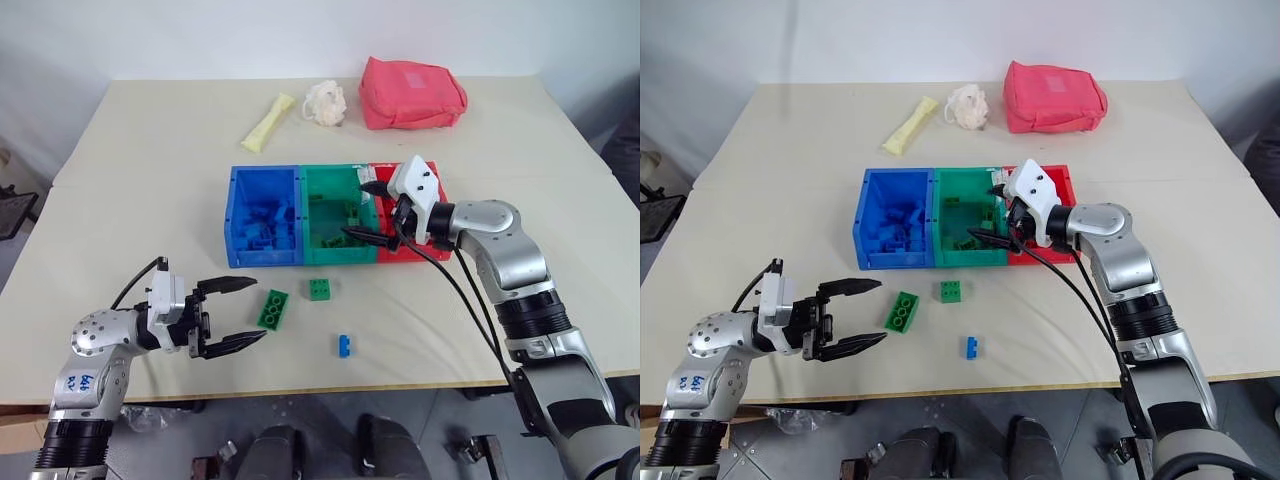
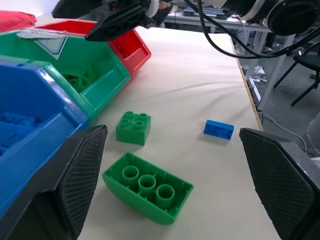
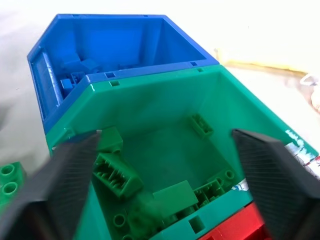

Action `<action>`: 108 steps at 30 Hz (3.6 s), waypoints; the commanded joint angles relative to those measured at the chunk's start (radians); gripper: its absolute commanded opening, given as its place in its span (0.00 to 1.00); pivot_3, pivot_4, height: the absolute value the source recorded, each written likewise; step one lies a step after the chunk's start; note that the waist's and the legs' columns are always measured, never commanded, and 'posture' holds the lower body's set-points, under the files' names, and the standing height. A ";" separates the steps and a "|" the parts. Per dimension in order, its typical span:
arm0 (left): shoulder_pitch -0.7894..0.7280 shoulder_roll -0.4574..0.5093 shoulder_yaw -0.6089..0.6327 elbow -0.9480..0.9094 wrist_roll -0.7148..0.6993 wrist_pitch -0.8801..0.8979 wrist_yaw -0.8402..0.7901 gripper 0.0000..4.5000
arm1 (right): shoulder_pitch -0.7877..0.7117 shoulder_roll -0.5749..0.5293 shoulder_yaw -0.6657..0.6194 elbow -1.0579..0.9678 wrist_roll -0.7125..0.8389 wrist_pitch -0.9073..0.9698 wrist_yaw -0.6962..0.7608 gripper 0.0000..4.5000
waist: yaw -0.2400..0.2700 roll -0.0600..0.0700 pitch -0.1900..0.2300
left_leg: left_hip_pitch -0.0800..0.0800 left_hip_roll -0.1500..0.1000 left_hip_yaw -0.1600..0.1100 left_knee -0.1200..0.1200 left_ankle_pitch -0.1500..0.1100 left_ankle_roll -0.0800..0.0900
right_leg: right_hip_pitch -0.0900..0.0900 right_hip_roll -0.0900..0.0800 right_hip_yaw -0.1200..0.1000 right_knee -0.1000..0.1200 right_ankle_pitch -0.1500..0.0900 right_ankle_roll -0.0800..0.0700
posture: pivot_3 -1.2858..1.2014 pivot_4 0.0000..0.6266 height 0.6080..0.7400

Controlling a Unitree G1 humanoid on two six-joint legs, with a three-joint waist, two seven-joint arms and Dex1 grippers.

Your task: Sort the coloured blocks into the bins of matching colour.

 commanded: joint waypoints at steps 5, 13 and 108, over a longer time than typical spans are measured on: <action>-0.042 0.010 -0.003 0.050 0.003 -0.029 -0.038 1.00 | 0.105 -0.101 -0.051 -0.211 0.093 0.045 0.117 1.00 | 0.010 0.000 0.000 | 0.000 0.000 -0.001 0.000 0.000 0.000 | 0.000 0.000 0.000 0.001 0.000 0.000 | 0.52 0.24 1.00; -0.101 0.013 -0.028 0.139 0.031 -0.071 -0.088 1.00 | 0.410 -0.270 -0.170 -0.392 0.224 0.001 0.280 1.00 | 0.011 0.000 0.000 | 0.000 -0.001 0.001 0.001 0.000 0.001 | 0.002 -0.001 -0.002 -0.003 0.000 0.001 | 0.52 0.24 1.00; 0.003 0.021 -0.022 0.088 0.036 -0.159 -0.116 1.00 | -0.088 0.320 0.079 0.091 -0.029 -0.141 -0.131 0.54 | -0.013 0.000 0.000 | 0.000 0.001 0.000 0.003 -0.002 0.000 | -0.002 0.000 -0.003 0.007 -0.001 -0.001 | 0.52 0.24 1.00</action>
